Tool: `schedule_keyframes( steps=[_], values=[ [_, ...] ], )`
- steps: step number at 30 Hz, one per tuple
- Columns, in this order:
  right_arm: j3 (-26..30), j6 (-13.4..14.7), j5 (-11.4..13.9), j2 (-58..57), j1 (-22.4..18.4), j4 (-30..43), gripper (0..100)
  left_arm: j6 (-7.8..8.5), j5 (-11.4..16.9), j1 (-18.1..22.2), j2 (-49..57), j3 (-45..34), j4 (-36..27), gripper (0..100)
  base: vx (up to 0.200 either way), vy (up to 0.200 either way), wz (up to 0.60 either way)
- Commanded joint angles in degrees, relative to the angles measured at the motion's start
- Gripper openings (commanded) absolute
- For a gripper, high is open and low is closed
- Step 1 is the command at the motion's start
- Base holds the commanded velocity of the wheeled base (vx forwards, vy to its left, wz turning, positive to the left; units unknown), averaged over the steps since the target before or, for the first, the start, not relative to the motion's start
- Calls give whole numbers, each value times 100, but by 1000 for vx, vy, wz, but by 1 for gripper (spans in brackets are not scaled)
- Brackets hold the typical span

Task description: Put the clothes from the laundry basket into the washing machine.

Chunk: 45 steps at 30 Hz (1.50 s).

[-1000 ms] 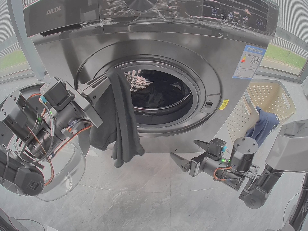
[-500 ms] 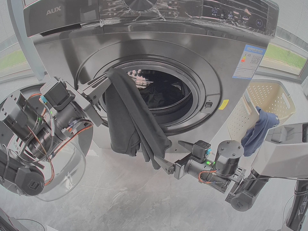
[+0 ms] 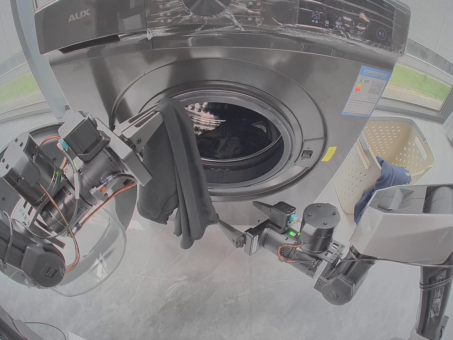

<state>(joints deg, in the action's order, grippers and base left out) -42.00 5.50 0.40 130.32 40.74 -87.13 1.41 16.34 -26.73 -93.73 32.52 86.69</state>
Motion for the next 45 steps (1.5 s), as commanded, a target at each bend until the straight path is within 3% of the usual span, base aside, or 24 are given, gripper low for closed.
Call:
schedule_keyframes(
  steps=[1,16,45],
  values=[
    [-239,-14,4,380,13,3,100,-1,1,2,4,8,6,0,0,0,0],
    [-1206,-119,83,1101,-189,11,100,-1,1,2,13,26,6,0,0,0,0],
    [-1056,-110,162,1101,-435,-76,100,-1,1,2,13,17,15,0,0,0,0]
  ],
)
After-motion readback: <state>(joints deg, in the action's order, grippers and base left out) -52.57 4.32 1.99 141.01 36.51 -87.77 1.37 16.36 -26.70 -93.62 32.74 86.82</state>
